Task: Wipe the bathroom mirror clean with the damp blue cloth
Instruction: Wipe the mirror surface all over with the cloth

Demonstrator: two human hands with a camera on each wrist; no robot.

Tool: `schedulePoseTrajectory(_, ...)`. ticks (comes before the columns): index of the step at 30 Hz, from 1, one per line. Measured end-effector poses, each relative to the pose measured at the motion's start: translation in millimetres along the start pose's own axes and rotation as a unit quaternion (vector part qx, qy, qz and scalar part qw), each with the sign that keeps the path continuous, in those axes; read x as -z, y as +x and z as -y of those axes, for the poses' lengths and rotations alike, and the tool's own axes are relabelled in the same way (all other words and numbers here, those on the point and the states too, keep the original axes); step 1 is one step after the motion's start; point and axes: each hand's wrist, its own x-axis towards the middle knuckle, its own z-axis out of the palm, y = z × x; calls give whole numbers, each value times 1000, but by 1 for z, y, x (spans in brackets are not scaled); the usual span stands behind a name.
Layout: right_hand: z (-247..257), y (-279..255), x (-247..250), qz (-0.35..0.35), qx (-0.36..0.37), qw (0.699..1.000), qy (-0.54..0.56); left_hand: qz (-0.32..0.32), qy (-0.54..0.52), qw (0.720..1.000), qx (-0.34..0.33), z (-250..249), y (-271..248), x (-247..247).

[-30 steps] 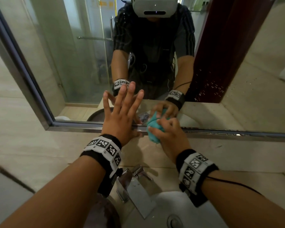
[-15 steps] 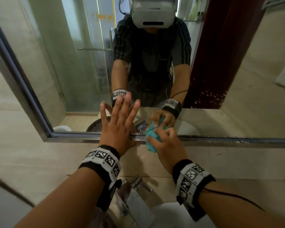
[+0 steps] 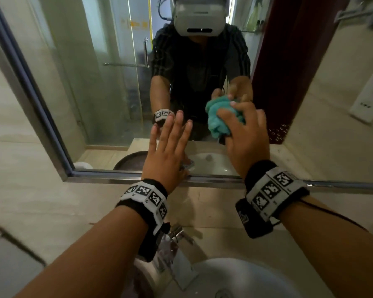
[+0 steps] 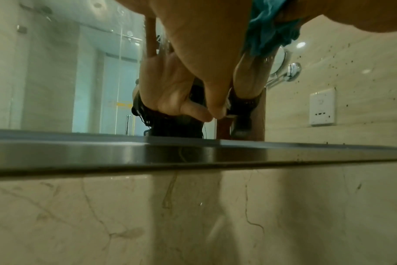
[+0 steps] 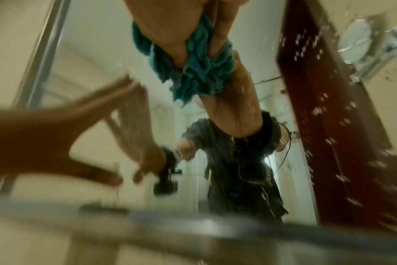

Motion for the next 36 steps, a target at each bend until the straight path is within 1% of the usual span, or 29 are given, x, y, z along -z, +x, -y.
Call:
schedulePoseTrajectory(1, -1, -13, -6, 21, 26, 999, -13, -6, 0, 1000, 9, -2, 0, -5)
schedulePoseTrajectory(2, -3, -32, -13, 64, 72, 995, -36, -16, 2, 1000, 17, -3, 0, -9)
schedulePoseTrajectory(3, -7, -55, -20, 121, 122, 984, -55, -25, 8, 999, 20, -3, 0, -13)
schedulePoseTrajectory(4, -13, -73, -22, 187, 150, 969, -61, -30, 14, 999, 21, -3, 0, -15)
schedulePoseTrajectory(5, -20, -84, -22, 233, 153, 959, -58, -30, 16, 999, 18, -2, 0, -16)
schedulePoseTrajectory(6, -24, -85, -20, 244, 145, 957, -51, -33, 16, 999, 14, -1, 1, -17)
schedulePoseTrajectory(8, -26, -65, -13, 196, 126, 971, -44, -35, 8, 999, 13, 1, 2, -17)
schedulePoseTrajectory(11, -14, -13, -3, 40, 64, 997, -25, -19, 1, 1000, 12, -1, 3, -19)
schedulePoseTrajectory(12, -10, -5, -3, 3, 35, 999, -11, -16, 4, 1000, 15, -2, 2, -19)
schedulePoseTrajectory(13, -7, -5, -6, -10, 16, 1000, -2, -16, 7, 1000, 17, -2, 2, -19)
schedulePoseTrajectory(14, -4, -15, -11, 5, 24, 1000, -3, -19, 11, 1000, 19, -2, 2, -18)
schedulePoseTrajectory(15, -5, -31, -17, 45, 53, 997, -14, -23, 15, 999, 19, -2, 2, -18)
schedulePoseTrajectory(17, -7, -68, -26, 168, 137, 974, -60, -25, 19, 999, 24, -2, 2, -16)
schedulePoseTrajectory(18, -11, -77, -24, 232, 150, 959, -67, -23, 20, 999, 26, -3, 2, -16)
schedulePoseTrajectory(19, -15, -76, -20, 251, 145, 955, -61, -22, 23, 999, 28, -3, 2, -16)
schedulePoseTrajectory(20, -18, -67, -15, 233, 140, 961, -54, -20, 27, 999, 31, -4, 2, -16)
schedulePoseTrajectory(21, -18, -53, -11, 189, 124, 973, -43, -16, 32, 999, 33, -4, 2, -16)
schedulePoseTrajectory(23, -13, -20, -2, 74, 56, 996, -15, -1, 47, 998, 35, -4, 1, -16)
schedulePoseTrajectory(24, -10, -9, 0, 24, 19, 1000, -4, 0, 51, 998, 34, -4, 2, -17)
schedulePoseTrajectory(25, -8, -5, -2, -2, -13, 1000, 2, -1, 48, 998, 34, -4, 1, -17)
schedulePoseTrajectory(26, -6, -10, -6, -2, -25, 1000, -3, -6, 39, 999, 33, -4, 2, -17)
schedulePoseTrajectory(27, -5, -23, -10, 28, -9, 999, -13, -12, 31, 999, 32, -4, 1, -18)
schedulePoseTrajectory(29, -7, -63, -21, 142, 86, 985, -49, -22, 25, 999, 32, -4, 2, -18)
schedulePoseTrajectory(30, -12, -79, -23, 212, 135, 966, -65, -23, 24, 999, 32, -4, 2, -19)
schedulePoseTrajectory(31, -18, -84, -20, 261, 153, 951, -68, -24, 24, 999, 32, -5, 2, -19)
schedulePoseTrajectory(32, -24, -78, -17, 263, 156, 950, -65, -24, 25, 999, 33, -5, 2, -19)
schedulePoseTrajectory(33, -27, -64, -13, 237, 156, 956, -71, -24, 25, 999, 34, -6, 2, -19)
schedulePoseTrajectory(34, -27, -47, -7, 188, 143, 969, -71, -22, 25, 999, 35, -6, 2, -19)
schedulePoseTrajectory(36, -25, -15, 2, 76, 85, 992, -54, -17, 27, 999, 36, -5, 2, -20)
